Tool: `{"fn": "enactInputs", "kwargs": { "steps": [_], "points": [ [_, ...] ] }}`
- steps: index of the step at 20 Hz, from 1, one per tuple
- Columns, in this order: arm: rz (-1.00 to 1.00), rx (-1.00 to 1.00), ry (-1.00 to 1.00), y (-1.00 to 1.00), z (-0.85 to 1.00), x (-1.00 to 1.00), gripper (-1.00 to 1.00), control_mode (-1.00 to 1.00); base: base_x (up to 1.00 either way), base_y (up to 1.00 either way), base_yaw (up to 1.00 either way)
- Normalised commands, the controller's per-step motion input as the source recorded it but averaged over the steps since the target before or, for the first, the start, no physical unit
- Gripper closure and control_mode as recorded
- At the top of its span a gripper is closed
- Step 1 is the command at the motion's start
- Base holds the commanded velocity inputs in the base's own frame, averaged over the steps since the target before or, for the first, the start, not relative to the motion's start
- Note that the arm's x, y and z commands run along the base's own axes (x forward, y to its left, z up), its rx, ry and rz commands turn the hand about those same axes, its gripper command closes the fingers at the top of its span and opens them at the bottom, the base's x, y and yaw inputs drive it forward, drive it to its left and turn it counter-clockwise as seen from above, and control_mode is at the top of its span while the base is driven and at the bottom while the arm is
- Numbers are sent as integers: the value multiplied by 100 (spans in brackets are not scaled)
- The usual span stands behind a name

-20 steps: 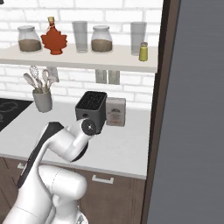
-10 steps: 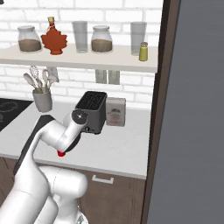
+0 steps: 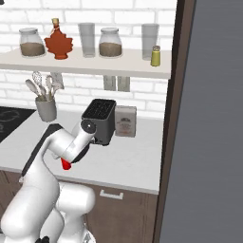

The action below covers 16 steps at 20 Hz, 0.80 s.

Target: Put the shaker and condiment bottle from the counter next to their counterparts in the cabinet.

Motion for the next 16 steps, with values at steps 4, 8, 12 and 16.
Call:
{"fn": "enactInputs", "kwargs": {
  "steps": [4,8,12,16],
  "points": [
    [0,-1,7,8,-71,8,-100,-100,0,0,0],
    [0,-1,19,12,-52,1,-100,-100,0,0,0],
    [0,0,9,3,-35,0,-100,-100,0,0,0],
    [0,0,1,1,-12,-1,-100,-100,0,0,0]
  ]
}}
